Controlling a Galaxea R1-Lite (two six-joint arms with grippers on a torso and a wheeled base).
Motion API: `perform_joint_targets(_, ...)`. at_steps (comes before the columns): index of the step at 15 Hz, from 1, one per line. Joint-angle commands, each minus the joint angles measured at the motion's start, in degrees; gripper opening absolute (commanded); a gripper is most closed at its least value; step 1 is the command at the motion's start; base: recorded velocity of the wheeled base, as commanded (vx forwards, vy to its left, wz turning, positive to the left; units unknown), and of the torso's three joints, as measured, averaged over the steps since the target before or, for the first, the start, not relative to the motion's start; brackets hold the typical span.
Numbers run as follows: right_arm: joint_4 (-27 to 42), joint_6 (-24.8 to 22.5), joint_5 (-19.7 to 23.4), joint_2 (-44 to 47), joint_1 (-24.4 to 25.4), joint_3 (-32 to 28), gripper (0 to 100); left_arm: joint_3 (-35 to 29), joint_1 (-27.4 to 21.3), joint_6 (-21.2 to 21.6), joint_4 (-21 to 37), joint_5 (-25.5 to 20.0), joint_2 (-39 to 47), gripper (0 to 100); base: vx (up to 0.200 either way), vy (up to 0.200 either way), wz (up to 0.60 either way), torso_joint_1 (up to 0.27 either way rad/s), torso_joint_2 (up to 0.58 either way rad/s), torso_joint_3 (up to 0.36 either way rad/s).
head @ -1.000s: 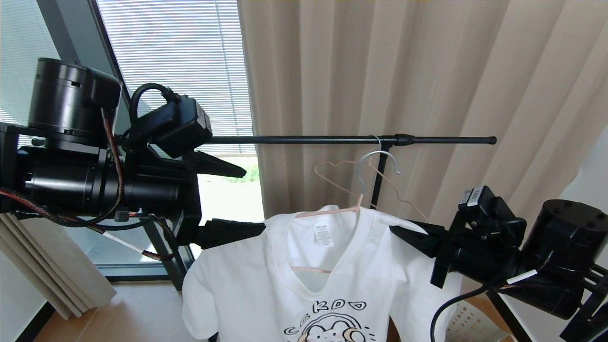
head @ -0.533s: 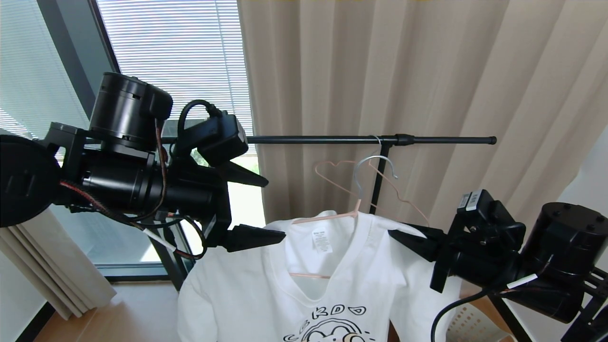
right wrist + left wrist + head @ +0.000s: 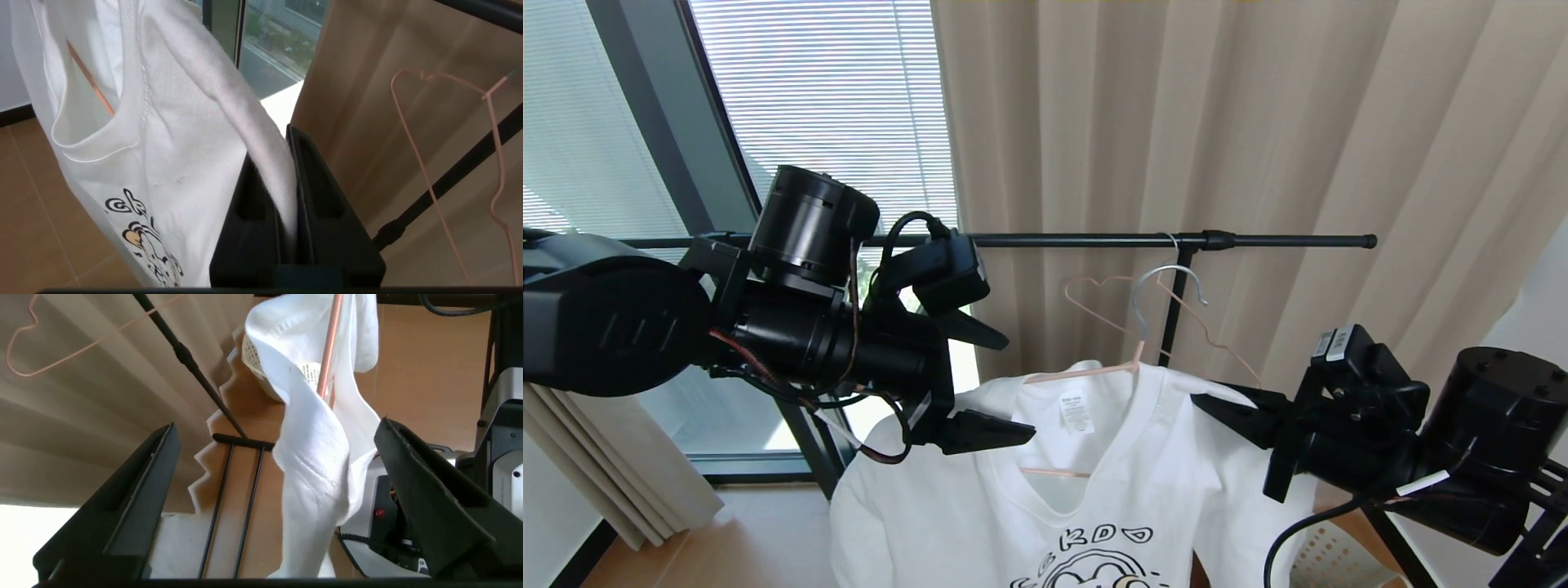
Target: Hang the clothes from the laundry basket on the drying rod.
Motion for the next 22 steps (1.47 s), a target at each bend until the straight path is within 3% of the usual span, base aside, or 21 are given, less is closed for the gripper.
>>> perform_joint_targets(1, 0.0, 0.0, 0.0, -0.3, 0.0, 0.1, 0, 0.1, -0.3, 0.0, 0.0, 0.0, 1.1, 100, 0.0, 0.0, 0.0, 0.0, 0.0, 0.0)
perform_joint_targets(5, -0.2, 0.0, 0.0, -0.6, 0.5, 0.2, 0, 0.0, -0.3, -0.3, 0.0, -3.0, 1.8, 100, 0.0, 0.0, 0.0, 0.0, 0.0, 0.0)
perform_joint_targets(11, -2.9, 0.0, 0.0, -0.3, 0.6, 0.9, 0, 0.1, -0.3, -0.1, -0.1, -3.3, 2.2, 100, 0.0, 0.0, 0.0, 0.0, 0.0, 0.0)
perform_joint_targets(12, -2.9, 0.0, 0.0, -0.3, 0.6, 0.9, 0, 0.3, -0.3, 0.0, -0.1, -3.3, 2.1, 0, 0.0, 0.0, 0.0, 0.0, 0.0, 0.0)
perform_joint_targets(22, -2.4, -0.2, -0.4, 0.0, 1.6, 0.5, 0, 2.1, -0.2, 0.0, -0.2, -3.3, 0.0, 0, 0.0, 0.0, 0.0, 0.0, 0.0, 0.0)
